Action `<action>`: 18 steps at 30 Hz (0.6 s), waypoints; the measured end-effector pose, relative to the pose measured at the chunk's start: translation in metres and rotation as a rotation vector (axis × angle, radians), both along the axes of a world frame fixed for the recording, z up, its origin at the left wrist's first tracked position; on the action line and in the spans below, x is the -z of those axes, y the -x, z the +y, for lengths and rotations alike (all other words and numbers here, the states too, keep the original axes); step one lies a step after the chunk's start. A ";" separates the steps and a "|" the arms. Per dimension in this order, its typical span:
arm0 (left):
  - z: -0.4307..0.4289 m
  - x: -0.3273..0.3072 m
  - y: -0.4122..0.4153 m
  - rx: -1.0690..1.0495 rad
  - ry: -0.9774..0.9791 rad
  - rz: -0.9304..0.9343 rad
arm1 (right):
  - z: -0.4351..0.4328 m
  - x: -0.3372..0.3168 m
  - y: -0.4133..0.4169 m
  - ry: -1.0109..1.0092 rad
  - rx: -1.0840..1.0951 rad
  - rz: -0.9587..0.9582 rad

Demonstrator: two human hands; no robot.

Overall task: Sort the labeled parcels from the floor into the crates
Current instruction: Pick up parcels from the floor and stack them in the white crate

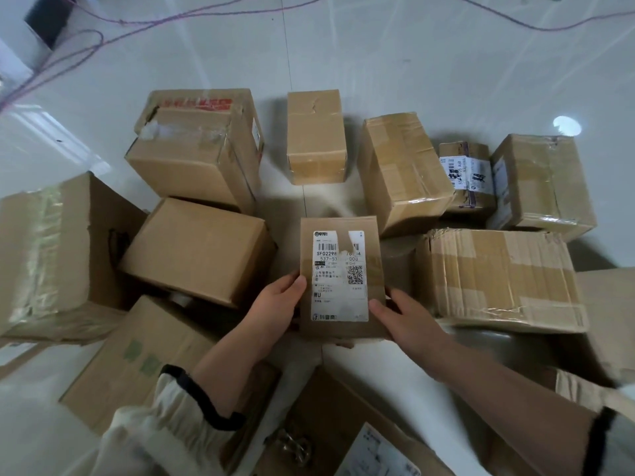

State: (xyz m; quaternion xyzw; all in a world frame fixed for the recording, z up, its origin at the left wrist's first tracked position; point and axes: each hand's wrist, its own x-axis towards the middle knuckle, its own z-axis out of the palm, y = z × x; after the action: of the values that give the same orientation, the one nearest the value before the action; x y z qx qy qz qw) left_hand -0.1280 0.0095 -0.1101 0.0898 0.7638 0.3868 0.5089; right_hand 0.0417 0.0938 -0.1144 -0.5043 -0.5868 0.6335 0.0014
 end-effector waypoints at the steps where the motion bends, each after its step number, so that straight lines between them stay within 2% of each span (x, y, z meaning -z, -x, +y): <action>1: -0.001 -0.003 -0.002 -0.009 -0.019 0.003 | -0.002 -0.005 -0.002 -0.007 0.022 0.028; 6: -0.012 -0.049 -0.017 -0.102 -0.060 0.031 | -0.019 -0.052 -0.006 -0.031 0.148 0.103; 10: -0.018 -0.129 -0.012 -0.121 -0.048 0.003 | -0.035 -0.122 -0.003 -0.013 0.178 0.094; 13: -0.018 -0.217 -0.013 -0.090 -0.040 -0.013 | -0.034 -0.207 -0.008 0.008 0.197 0.123; 18: -0.010 -0.409 -0.022 -0.047 -0.105 -0.047 | -0.023 -0.412 -0.027 -0.015 0.180 0.104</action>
State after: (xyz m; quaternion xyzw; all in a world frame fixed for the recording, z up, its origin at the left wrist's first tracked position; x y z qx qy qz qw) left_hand -0.1061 -0.0007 0.2992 0.0893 0.7321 0.4400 0.5123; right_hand 0.0688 0.0707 0.2974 -0.5214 -0.5429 0.6518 0.0925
